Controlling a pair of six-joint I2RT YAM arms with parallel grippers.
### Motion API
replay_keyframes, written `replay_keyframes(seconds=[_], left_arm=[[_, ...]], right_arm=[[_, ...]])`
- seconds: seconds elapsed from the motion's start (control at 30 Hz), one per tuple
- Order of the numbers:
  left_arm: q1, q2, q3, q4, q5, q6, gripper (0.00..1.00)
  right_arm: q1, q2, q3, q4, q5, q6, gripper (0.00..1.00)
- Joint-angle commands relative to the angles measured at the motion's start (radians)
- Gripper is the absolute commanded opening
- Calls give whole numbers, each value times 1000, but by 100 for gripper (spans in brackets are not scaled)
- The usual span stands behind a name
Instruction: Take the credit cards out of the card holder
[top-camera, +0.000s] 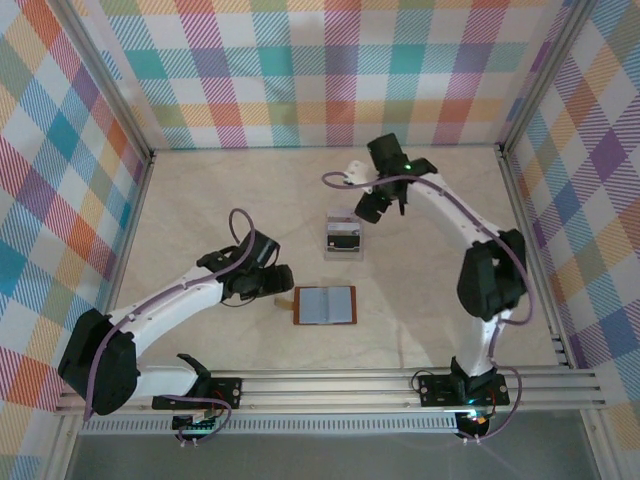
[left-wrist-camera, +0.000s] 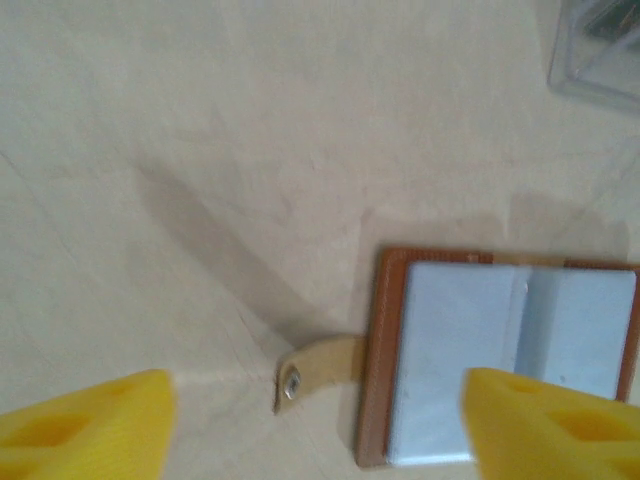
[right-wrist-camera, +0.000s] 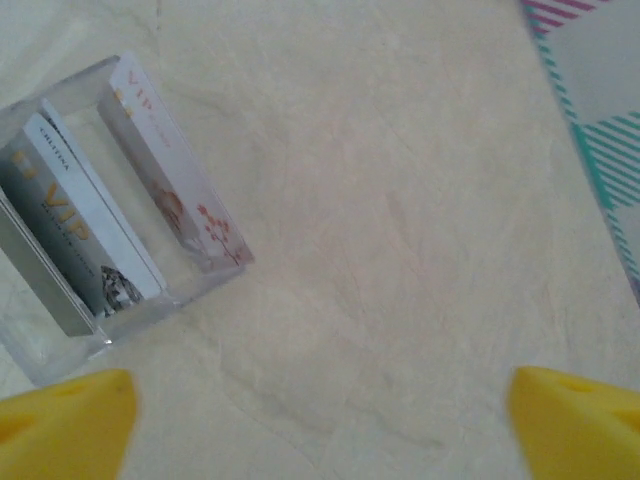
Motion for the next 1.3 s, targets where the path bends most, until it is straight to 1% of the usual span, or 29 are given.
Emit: replay_keyframes(seconds=[0.0, 0.13, 0.2, 0.27, 0.33, 0.4, 0.47, 0.5, 0.53, 0.57, 0.6, 0.63, 0.67, 0.7, 0.77, 0.8, 0.87, 0.9, 0.93, 0.97, 1.0, 1.07, 1.1, 1.17, 1.2, 1.23, 1.27], left_arm=[[25, 34, 53, -28, -127, 65, 100], [51, 75, 89, -21, -256, 122, 100], [65, 88, 96, -6, -353, 156, 100], [81, 98, 93, 11, -490, 191, 100], [109, 104, 78, 56, -582, 233, 100], [148, 102, 54, 109, -618, 278, 100], [208, 94, 3, 206, -589, 338, 100], [234, 89, -21, 247, -583, 348, 100], [271, 86, -52, 318, -559, 372, 100], [315, 85, -51, 329, -499, 376, 100], [341, 79, -62, 357, -477, 387, 100], [358, 66, -82, 411, -465, 418, 100], [368, 50, -122, 496, -476, 458, 100], [380, 35, -169, 591, -467, 495, 100], [423, 17, -270, 789, -409, 541, 100], [450, 21, -300, 851, -377, 541, 100], [510, 51, -346, 961, -274, 535, 100], [529, 66, -363, 1009, -247, 534, 100], [557, 83, -376, 1053, -206, 533, 100], [578, 91, -374, 1068, -148, 539, 100], [592, 97, -381, 1101, -125, 545, 100], [627, 116, -394, 1171, -61, 536, 100], [639, 127, -395, 1192, -39, 527, 100], [653, 166, -407, 1263, -1, 522, 100], [659, 185, -405, 1284, 24, 523, 100], [659, 188, -387, 1249, 41, 532, 100], [659, 197, -380, 1251, 52, 534, 100]], right_arm=[[-35, -103, -149, 174, -47, 161, 100], [-78, -209, -334, 289, -41, 269, 100], [-109, -260, -434, 365, -34, 336, 100], [-149, -308, -545, 452, -42, 417, 100], [-180, -347, -650, 540, -45, 497, 100], [-204, -376, -756, 648, -41, 552, 100], [-224, -391, -865, 778, -21, 575, 100], [-230, -393, -906, 832, -9, 580, 100], [-240, -392, -948, 889, 11, 583, 100], [-251, -390, -986, 949, 20, 587, 100], [-266, -386, -1015, 1000, 15, 589, 100], [-287, -380, -1043, 1053, -2, 627, 100], [-306, -372, -1061, 1101, -21, 642, 100], [-313, -375, -1057, 1087, -24, 645, 99], [-326, -373, -1085, 1175, -34, 635, 100], [-332, -372, -1096, 1212, -36, 639, 100], [-366, -355, -1128, 1298, -98, 670, 100], [-374, -338, -1139, 1349, -105, 678, 100], [-384, -312, -1152, 1402, -108, 690, 100], [-399, -314, -1155, 1406, -130, 699, 100], [-409, -317, -1160, 1400, -151, 704, 100], [-416, -291, -1187, 1473, -183, 699, 100], [-417, -283, -1199, 1503, -188, 697, 100], [-418, -281, -1203, 1509, -187, 697, 100], [-417, -280, -1201, 1510, -188, 698, 100], [-418, -281, -1201, 1509, -188, 698, 100], [-417, -281, -1201, 1509, -186, 698, 100]])
